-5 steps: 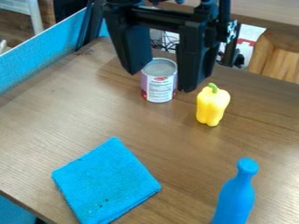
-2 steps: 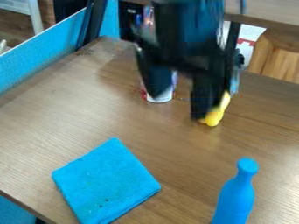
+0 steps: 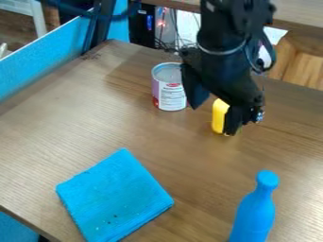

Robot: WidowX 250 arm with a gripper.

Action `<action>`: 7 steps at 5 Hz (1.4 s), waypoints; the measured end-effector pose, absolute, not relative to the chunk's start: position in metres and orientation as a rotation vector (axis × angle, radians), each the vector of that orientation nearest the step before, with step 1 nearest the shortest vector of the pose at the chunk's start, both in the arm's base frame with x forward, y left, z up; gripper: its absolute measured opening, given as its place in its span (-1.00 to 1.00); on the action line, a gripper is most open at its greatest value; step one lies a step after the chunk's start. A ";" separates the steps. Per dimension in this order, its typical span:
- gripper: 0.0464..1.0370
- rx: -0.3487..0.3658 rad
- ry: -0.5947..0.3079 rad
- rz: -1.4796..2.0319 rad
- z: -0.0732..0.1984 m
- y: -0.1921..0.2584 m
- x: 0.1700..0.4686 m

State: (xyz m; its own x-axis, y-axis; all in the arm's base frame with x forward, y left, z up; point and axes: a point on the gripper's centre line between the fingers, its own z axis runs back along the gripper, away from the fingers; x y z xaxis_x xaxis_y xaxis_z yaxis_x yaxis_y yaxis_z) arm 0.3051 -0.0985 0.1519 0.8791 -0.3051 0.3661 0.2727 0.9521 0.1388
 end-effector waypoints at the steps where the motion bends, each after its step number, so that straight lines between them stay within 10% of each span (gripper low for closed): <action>1: 0.93 0.098 -0.465 -0.270 0.151 -0.098 0.327; 7: 0.93 -0.042 -0.619 -0.070 0.106 -0.069 0.371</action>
